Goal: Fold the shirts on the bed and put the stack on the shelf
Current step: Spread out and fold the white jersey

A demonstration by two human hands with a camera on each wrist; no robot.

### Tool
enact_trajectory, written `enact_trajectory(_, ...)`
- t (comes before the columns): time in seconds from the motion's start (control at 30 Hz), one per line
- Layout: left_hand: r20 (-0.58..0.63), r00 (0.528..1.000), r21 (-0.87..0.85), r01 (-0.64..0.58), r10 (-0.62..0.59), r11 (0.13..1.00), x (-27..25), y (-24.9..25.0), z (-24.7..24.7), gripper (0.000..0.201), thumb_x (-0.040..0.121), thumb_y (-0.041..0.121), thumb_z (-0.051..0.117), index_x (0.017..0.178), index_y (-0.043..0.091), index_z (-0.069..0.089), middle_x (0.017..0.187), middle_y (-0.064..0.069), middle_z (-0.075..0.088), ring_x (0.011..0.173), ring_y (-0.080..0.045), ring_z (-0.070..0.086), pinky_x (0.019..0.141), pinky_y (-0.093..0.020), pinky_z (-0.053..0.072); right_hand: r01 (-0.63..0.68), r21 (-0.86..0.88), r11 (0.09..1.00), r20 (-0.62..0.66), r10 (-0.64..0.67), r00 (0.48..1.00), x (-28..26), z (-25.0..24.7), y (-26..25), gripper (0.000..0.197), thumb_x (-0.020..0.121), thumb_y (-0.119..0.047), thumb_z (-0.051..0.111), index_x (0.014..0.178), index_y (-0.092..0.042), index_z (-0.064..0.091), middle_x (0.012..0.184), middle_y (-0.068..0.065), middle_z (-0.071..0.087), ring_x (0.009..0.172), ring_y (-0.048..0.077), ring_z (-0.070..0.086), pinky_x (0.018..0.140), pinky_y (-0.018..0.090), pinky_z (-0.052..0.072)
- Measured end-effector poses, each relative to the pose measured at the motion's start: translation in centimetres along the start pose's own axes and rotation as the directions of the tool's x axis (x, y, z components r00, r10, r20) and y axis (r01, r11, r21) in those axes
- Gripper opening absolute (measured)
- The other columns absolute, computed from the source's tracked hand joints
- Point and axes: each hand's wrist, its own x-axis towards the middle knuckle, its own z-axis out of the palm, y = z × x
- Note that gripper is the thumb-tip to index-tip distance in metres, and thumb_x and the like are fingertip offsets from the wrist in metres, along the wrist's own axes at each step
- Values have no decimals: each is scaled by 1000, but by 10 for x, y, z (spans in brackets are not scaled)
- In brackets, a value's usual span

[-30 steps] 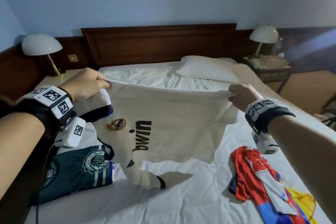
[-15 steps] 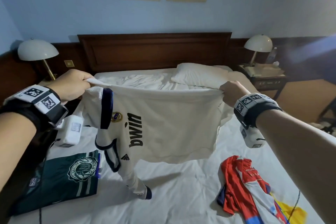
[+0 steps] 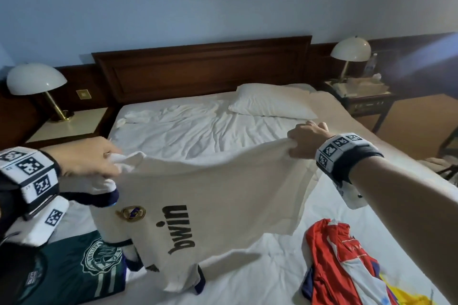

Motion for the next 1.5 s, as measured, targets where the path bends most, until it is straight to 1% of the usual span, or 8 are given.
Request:
enact_trajectory(0.17, -265, 960, 219, 153, -92, 964, 56, -28, -6, 27, 73, 3, 65, 55, 20, 55, 52, -2, 57, 59, -27, 58, 61, -40, 47, -67, -42, 997, 29, 69, 997, 44, 15, -2, 12, 92, -18, 47, 84, -20, 56, 97, 0, 62, 103, 21, 48, 87, 38, 30)
enact_trajectory(0.4, -629, 747, 95, 348, -214, 933, 123, -9, -19, 13, 81, 0, 59, 72, 10, 60, 77, -16, 57, 72, -36, 53, 65, -38, 43, -176, 28, 984, -99, 178, 979, 132, 9, -4, 20, 86, -8, 47, 90, -24, 59, 97, 2, 60, 109, 26, 46, 92, 41, 30)
enact_trajectory(0.7, -860, 486, -136, 81, -158, 987, 164, 2, -91, 26, 85, -1, 46, 100, 0, 68, 103, -32, 65, 100, -50, 60, 86, -50, 48, -223, 203, 953, -408, 290, 866, 179, -33, 8, 30, 79, -6, 51, 97, -22, 68, 99, 1, 56, 111, 29, 41, 95, 43, 29)
enact_trajectory(0.83, -906, 409, -150, -65, -111, 987, 139, -5, -81, 29, 70, 16, 38, 81, 10, 64, 82, -24, 66, 81, -44, 61, 70, -46, 50, -136, 296, 946, -483, 270, 833, 157, -13, 2, 27, 83, -8, 50, 98, -18, 69, 99, 2, 59, 108, 27, 43, 91, 41, 25)
enact_trajectory(1.07, -702, 712, -45, -22, -16, 999, 33, -52, 84, 14, 66, 23, 72, 79, 23, 70, 85, 2, 66, 82, -30, 59, 69, -45, 53, 93, 426, 900, -603, 206, 770, 61, 119, -31, 31, 80, -17, 47, 91, -21, 76, 82, 2, 62, 89, 32, 50, 77, 40, 28)
enact_trajectory(1.23, -324, 943, 250, 10, 74, 968, -36, -93, 251, 66, 43, 43, 68, 106, 22, 69, 99, 5, 56, 88, -25, 50, 73, -46, 44, 163, 411, 897, -476, 59, 877, -28, 252, -58, 30, 79, -19, 48, 86, -22, 77, 83, 0, 61, 85, 32, 52, 76, 42, 29)
enact_trajectory(1.4, 24, 1000, 316, -15, 7, 949, -86, -116, 411, 71, 55, 46, 50, 125, 32, 56, 111, 6, 50, 91, -23, 49, 71, -43, 40, 171, 381, 909, -281, -62, 958, -118, 379, -79, 33, 76, -23, 46, 91, -22, 76, 87, 1, 61, 87, 31, 51, 76, 46, 33)
enact_trajectory(1.5, 289, 949, 289, 41, -128, 956, -111, -122, 488, 95, 40, 58, 60, 131, 36, 50, 116, 6, 53, 99, -23, 53, 74, -47, 43, 154, 300, 942, -45, -147, 988, -178, 447, -89, 37, 76, -25, 44, 96, -27, 76, 90, -1, 65, 91, 30, 53, 81, 47, 34)
